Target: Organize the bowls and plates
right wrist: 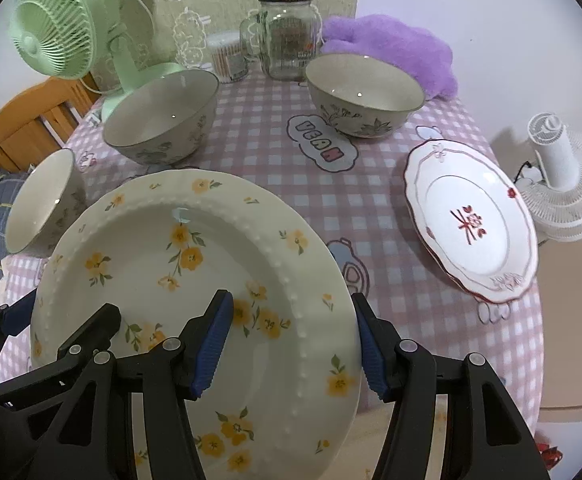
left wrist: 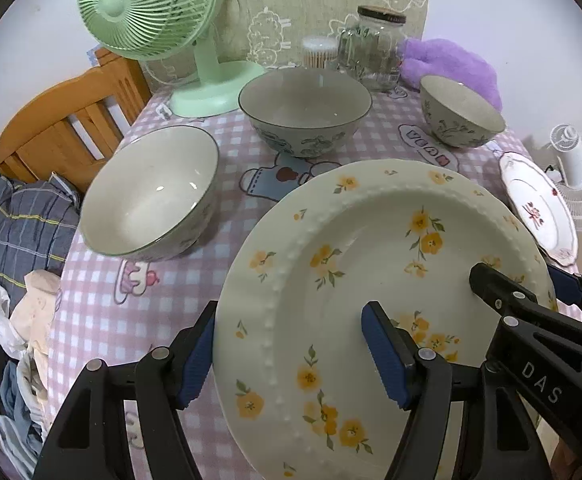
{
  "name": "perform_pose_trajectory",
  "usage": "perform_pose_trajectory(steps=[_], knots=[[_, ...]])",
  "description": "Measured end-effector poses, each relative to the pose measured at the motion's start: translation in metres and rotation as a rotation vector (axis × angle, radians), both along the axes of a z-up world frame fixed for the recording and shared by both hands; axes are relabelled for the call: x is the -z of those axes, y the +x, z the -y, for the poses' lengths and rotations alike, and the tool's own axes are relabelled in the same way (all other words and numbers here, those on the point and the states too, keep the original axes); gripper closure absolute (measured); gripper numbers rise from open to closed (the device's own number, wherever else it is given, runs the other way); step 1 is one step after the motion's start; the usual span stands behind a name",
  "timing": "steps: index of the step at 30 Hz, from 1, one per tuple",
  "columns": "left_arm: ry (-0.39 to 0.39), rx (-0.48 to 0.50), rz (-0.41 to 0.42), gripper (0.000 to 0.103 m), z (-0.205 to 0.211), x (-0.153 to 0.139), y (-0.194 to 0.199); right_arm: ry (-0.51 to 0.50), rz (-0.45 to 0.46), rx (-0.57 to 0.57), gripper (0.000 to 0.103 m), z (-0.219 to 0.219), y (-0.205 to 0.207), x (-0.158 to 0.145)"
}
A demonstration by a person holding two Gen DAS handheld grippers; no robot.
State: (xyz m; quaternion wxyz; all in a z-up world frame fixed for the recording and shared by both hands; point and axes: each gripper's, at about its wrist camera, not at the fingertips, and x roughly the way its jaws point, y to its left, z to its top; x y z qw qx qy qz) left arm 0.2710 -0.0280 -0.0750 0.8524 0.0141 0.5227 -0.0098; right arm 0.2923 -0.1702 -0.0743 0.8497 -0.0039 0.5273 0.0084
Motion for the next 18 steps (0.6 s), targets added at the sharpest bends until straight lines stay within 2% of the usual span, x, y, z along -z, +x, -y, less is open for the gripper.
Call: perform_pose_trajectory(steps=[8, 18], knots=[[-0.002, 0.035, 0.040, 0.033, -0.005, -0.023, -0.043, -0.014, 0.035, 0.041, 0.041, -0.006, -0.046, -0.027], [-0.032, 0.126, 0.072, 0.033, -0.002, -0.037, -0.087, -0.038, 0.050, 0.126, 0.041, -0.005, -0.108, -0.042]])
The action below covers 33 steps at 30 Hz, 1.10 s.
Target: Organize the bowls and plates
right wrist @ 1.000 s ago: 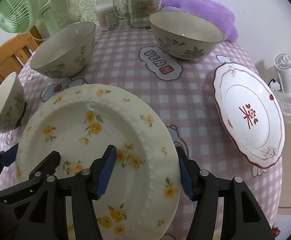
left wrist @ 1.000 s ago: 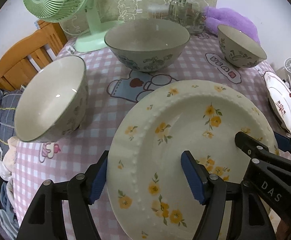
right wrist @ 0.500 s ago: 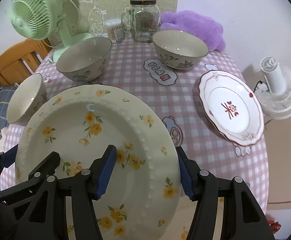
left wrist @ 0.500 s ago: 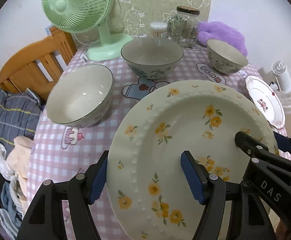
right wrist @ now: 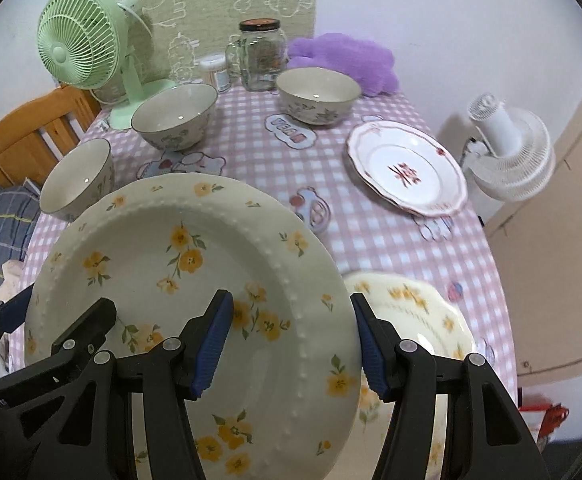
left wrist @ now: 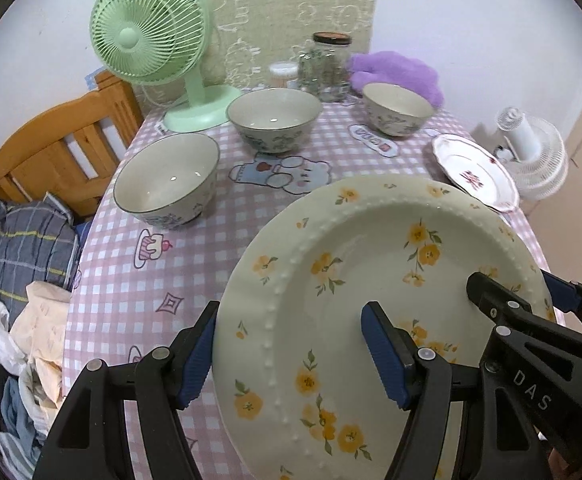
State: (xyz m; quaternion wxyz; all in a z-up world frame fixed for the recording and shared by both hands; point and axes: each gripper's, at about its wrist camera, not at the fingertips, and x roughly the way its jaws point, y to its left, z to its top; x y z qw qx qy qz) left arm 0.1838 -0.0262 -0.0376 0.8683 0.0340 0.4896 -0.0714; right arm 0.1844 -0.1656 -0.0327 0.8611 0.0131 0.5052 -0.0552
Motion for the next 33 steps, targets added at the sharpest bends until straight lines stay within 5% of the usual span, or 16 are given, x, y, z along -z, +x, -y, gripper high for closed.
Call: perform_pose_trajectory(steps=[12, 33], knots=[[-0.008, 0.079, 0.028, 0.033, 0.040, -0.013, -0.040, -0.007, 0.011, 0.077, 0.041, 0.039, -0.051, -0.010], [-0.036, -0.008, 0.016, 0.033, 0.143, -0.012, -0.055, -0.010, 0.013, 0.009, 0.041, 0.148, -0.054, -0.011]])
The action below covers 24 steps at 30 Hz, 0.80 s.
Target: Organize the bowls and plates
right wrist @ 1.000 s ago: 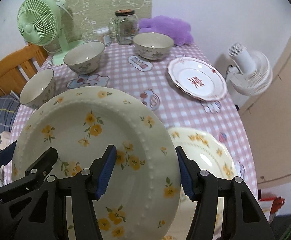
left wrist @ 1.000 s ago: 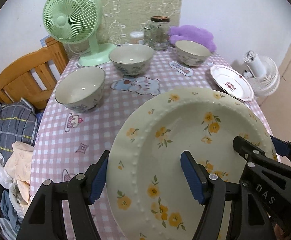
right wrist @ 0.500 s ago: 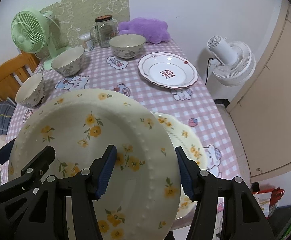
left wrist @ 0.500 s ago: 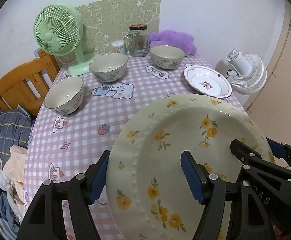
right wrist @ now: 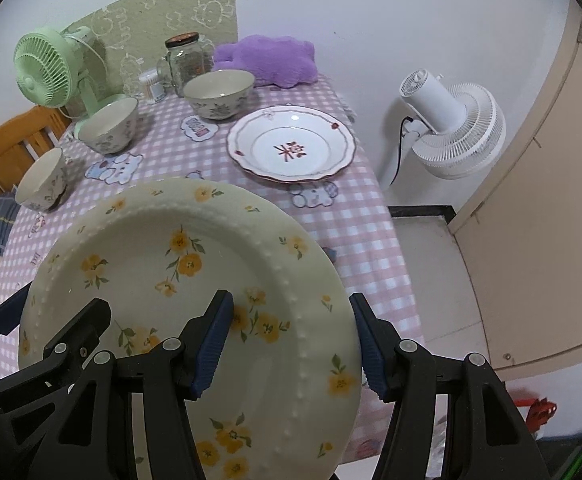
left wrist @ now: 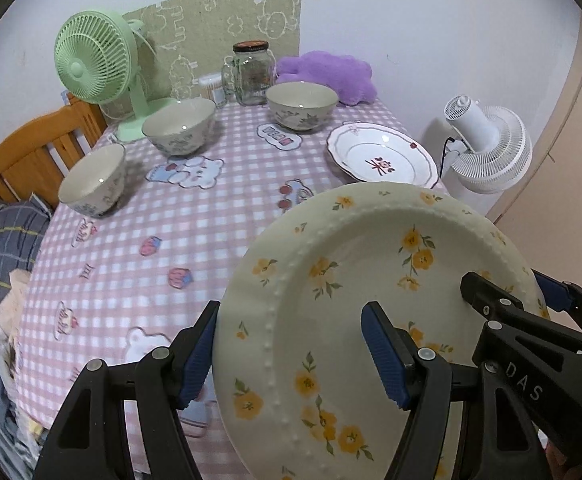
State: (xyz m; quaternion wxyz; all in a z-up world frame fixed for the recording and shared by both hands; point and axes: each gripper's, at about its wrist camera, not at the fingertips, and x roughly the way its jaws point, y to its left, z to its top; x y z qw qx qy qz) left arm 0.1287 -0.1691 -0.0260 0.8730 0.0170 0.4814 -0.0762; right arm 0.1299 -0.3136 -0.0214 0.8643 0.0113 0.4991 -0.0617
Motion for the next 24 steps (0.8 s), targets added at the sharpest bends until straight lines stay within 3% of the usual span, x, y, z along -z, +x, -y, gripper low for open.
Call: perform_pose_trajectory(steps=[9, 24], knots=[[-0.010, -0.040, -0.060, 0.033, 0.039, 0.026, 0.000, -0.025, -0.049, -0.041, 0.041, 0.037, 0.009, 0.019], [-0.073, -0.142, -0.185, 0.032, 0.045, 0.073, 0.003, -0.060, -0.128, -0.149, 0.041, 0.045, 0.026, 0.053]])
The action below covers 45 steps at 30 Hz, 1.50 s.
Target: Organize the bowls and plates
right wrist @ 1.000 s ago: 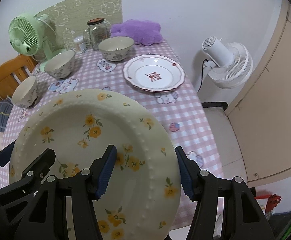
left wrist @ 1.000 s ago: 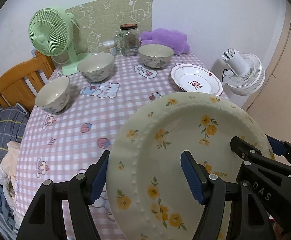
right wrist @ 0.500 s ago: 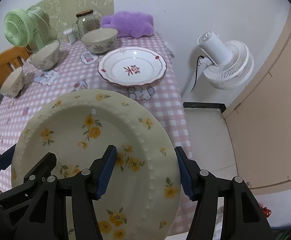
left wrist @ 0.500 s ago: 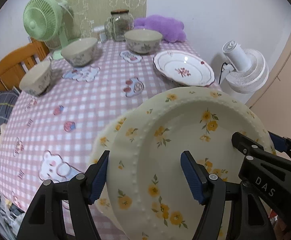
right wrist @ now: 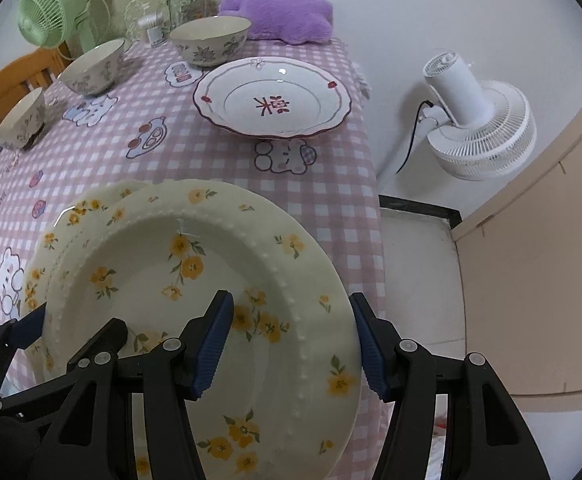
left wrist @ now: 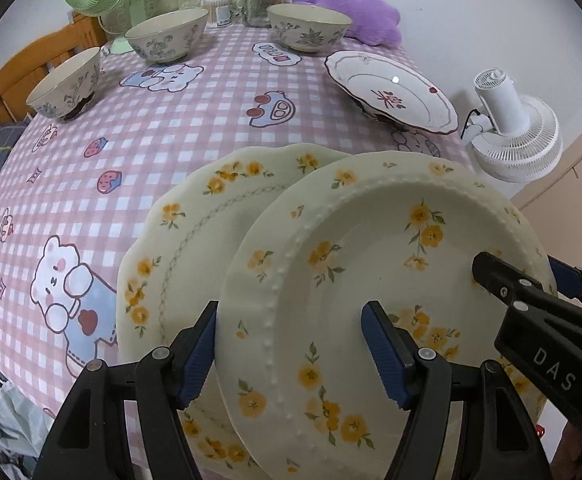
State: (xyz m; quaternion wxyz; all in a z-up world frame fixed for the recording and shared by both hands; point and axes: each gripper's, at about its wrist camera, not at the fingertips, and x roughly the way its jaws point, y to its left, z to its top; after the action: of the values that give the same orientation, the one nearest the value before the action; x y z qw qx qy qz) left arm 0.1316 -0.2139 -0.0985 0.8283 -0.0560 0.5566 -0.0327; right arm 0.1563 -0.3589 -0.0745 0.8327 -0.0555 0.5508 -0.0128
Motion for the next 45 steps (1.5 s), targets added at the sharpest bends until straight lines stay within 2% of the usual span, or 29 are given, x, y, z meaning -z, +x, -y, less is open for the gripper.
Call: perform_pose_trajectory(steps=[8, 11, 12, 15, 18, 26, 27, 28, 31, 38, 45], knots=[[-0.023, -0.035, -0.009, 0.030, -0.005, 0.006, 0.006, -0.013, 0.011, -0.036, 0.041, -0.005, 0.006, 0.001], [-0.028, -0.058, -0.018, 0.030, -0.009, 0.009, 0.008, -0.019, 0.014, -0.043, 0.045, -0.006, 0.007, 0.000], [-0.020, -0.066, -0.018, 0.030, -0.010, 0.009, 0.008, -0.018, 0.013, -0.047, 0.047, -0.006, 0.007, 0.000], [0.069, -0.075, -0.016, 0.030, -0.006, 0.011, 0.007, -0.024, -0.001, -0.065, 0.053, -0.011, 0.008, 0.003], [0.079, -0.080, -0.008, 0.030, -0.008, 0.012, 0.006, -0.025, -0.001, -0.075, 0.055, -0.015, 0.007, 0.004], [0.086, -0.051, -0.002, 0.028, -0.009, 0.007, 0.006, -0.009, 0.000, -0.062, 0.055, -0.013, 0.005, 0.001], [0.088, -0.046, 0.008, 0.026, -0.010, 0.004, 0.006, -0.009, 0.004, -0.066, 0.056, -0.013, 0.004, -0.001], [0.093, -0.040, 0.023, 0.025, -0.010, 0.000, 0.005, -0.018, 0.006, -0.071, 0.064, -0.012, 0.002, -0.003], [0.098, -0.022, 0.047, 0.023, -0.009, -0.007, 0.004, 0.014, 0.001, -0.057, 0.065, -0.008, 0.000, -0.005], [0.097, 0.024, 0.041, 0.023, -0.011, -0.009, 0.003, 0.003, -0.010, -0.041, 0.065, -0.014, 0.002, 0.000], [0.089, 0.044, 0.020, 0.023, -0.020, -0.009, 0.007, 0.040, -0.050, -0.027, 0.064, -0.024, 0.003, 0.010]])
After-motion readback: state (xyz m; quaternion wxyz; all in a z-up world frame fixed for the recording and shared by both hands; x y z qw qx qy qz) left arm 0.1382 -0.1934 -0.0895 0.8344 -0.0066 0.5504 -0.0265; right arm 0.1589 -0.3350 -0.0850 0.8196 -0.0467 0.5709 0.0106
